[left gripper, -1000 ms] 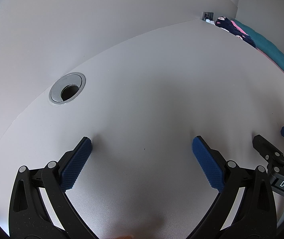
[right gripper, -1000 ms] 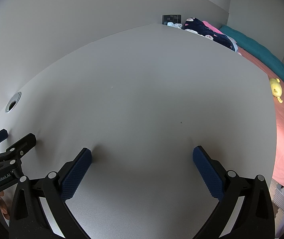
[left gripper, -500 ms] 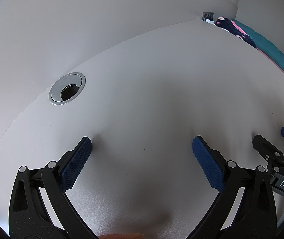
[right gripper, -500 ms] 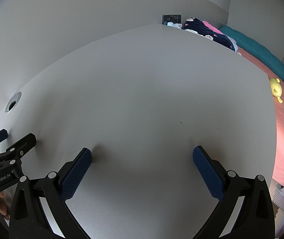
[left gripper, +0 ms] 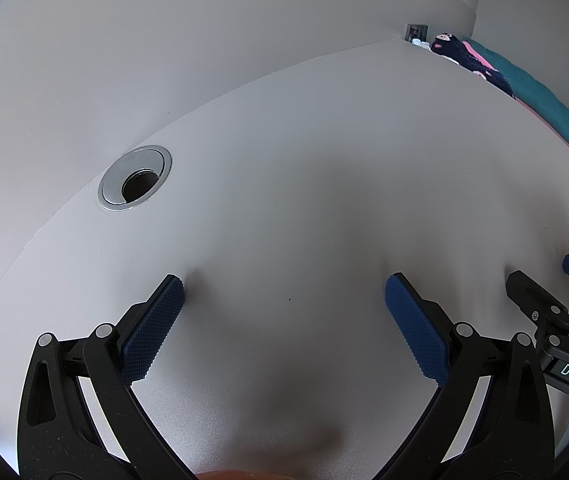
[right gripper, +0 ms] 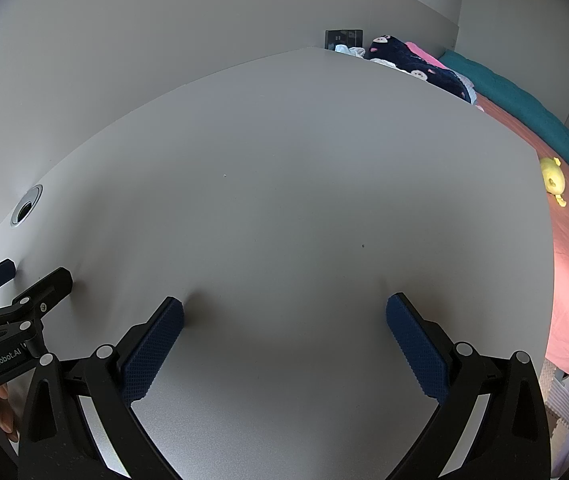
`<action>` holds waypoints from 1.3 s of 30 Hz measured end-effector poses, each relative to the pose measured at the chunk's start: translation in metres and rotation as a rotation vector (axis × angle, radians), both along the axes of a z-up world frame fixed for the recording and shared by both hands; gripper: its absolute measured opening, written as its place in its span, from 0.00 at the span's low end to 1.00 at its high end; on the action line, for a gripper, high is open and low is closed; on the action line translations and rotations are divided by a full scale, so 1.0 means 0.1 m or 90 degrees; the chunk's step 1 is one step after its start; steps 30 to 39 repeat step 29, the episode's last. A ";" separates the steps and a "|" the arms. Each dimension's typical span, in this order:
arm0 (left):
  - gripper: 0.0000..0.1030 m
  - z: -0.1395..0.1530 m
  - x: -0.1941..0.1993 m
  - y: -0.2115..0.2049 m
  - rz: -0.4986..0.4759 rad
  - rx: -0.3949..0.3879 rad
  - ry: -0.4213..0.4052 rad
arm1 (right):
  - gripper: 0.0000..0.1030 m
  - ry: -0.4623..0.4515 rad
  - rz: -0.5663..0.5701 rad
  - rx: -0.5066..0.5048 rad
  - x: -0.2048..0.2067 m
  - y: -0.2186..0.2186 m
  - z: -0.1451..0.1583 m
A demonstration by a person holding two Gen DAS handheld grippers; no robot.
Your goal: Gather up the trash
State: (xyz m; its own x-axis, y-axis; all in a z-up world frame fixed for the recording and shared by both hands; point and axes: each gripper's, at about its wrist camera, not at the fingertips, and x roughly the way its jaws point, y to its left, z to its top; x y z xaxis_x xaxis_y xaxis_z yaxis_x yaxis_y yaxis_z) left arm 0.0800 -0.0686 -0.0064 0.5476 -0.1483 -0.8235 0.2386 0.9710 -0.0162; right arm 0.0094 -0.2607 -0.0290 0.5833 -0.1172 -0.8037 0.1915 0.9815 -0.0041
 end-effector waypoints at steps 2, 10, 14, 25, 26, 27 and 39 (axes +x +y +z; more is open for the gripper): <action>0.95 0.00 0.00 0.00 0.000 0.000 0.000 | 0.98 0.000 0.000 0.000 0.00 0.00 0.00; 0.95 0.00 -0.01 0.01 -0.001 0.000 0.000 | 0.98 0.000 0.000 0.000 0.00 0.00 0.00; 0.95 0.00 -0.02 0.02 0.000 0.000 0.000 | 0.98 0.000 0.000 0.000 0.00 0.00 0.00; 0.95 -0.02 -0.02 0.02 0.000 0.000 -0.001 | 0.98 0.000 0.000 0.000 0.00 0.00 0.00; 0.95 -0.02 -0.02 0.02 0.000 0.000 -0.001 | 0.98 0.000 0.000 0.000 0.00 0.00 0.00; 0.95 -0.02 -0.01 0.02 0.000 0.000 -0.001 | 0.98 0.000 0.000 0.000 0.00 0.00 0.00; 0.95 -0.02 -0.01 0.02 -0.001 0.000 -0.001 | 0.98 0.000 0.000 0.000 0.00 0.00 0.00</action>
